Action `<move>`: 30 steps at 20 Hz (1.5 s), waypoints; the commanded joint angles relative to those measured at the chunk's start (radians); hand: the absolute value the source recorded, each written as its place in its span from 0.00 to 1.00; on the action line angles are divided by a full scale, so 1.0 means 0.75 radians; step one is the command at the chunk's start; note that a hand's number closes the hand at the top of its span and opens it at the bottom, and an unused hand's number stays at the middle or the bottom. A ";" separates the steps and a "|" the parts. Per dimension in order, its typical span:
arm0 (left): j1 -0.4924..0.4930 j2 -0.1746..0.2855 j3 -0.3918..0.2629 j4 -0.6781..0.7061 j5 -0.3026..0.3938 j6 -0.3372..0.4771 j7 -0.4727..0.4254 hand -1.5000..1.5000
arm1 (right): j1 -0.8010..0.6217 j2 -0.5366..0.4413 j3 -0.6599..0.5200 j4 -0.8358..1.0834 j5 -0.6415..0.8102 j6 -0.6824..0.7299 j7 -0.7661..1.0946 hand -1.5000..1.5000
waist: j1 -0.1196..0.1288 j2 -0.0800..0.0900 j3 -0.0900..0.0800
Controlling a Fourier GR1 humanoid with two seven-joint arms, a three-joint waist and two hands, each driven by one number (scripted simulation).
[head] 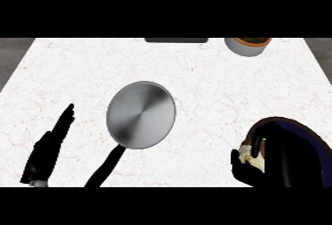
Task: Pick the cupcake from the plate and place it in the pan
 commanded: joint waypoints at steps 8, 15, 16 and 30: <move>-0.041 -0.007 0.016 0.059 0.000 -0.021 -0.022 0.50 | -0.631 0.154 0.228 0.448 -0.107 -0.255 0.318 1.00 | 0.017 0.014 0.003; -0.065 0.007 0.027 0.083 0.022 -0.056 -0.078 0.50 | -0.992 0.155 0.156 0.966 -0.431 -0.556 0.367 1.00 | 0.054 0.023 0.003; -0.058 -0.029 -0.031 -0.012 -0.050 0.000 0.026 0.50 | -1.016 0.155 0.116 1.029 -0.472 -0.589 0.306 1.00 | 0.047 0.020 0.004; -0.137 -0.066 -0.080 0.058 -0.059 -0.025 -0.012 0.50 | -1.208 0.155 0.162 1.770 -1.116 -0.894 0.006 1.00 | 0.146 0.055 0.006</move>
